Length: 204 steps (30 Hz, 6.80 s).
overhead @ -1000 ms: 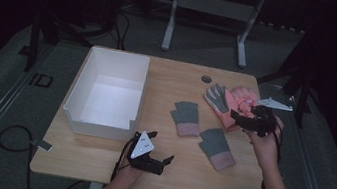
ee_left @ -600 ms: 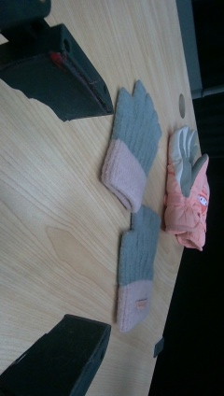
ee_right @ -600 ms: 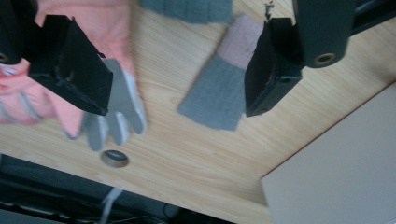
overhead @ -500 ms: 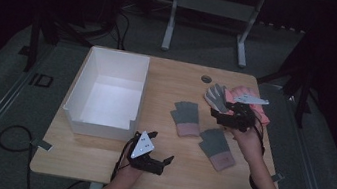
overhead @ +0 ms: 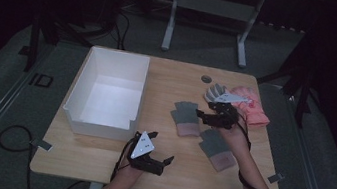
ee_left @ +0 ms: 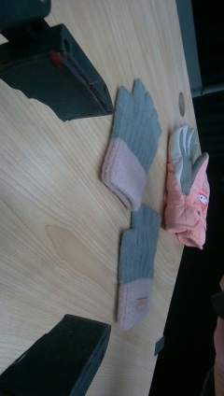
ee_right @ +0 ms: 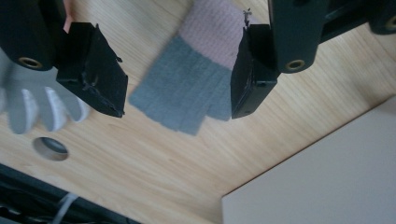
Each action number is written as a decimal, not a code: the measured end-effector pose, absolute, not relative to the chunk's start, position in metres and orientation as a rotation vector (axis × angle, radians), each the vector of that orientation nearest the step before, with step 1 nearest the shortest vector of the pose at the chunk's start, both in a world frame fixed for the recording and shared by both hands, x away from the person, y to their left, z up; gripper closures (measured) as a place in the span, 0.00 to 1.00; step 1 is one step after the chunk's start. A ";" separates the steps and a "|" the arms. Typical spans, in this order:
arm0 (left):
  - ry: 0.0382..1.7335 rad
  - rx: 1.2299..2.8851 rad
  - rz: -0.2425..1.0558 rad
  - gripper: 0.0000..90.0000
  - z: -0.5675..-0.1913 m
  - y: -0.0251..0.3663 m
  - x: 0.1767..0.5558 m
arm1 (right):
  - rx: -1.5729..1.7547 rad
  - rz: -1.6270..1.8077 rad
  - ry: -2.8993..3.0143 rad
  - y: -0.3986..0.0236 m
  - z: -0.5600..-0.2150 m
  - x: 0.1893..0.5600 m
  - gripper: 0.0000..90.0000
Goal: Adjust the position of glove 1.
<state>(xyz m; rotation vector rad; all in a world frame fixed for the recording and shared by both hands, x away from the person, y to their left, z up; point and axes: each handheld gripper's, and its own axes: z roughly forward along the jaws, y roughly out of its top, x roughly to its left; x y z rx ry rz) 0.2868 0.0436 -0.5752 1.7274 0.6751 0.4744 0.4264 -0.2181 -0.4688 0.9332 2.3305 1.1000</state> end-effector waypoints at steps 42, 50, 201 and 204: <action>0.650 1.735 0.494 0.00 -0.575 0.041 0.285 | 0.978 0.863 2.545 -0.178 -0.548 0.482 0.84; 0.654 1.728 0.499 0.00 -0.575 0.042 0.285 | 1.127 0.866 2.494 -0.170 -0.542 0.479 0.95; 0.661 1.725 0.494 0.00 -0.575 0.041 0.286 | 1.475 0.846 2.110 -0.295 -0.540 0.343 0.81; 0.654 1.728 0.499 0.00 -0.575 0.041 0.286 | 1.372 0.856 2.169 -0.302 -0.534 0.345 0.77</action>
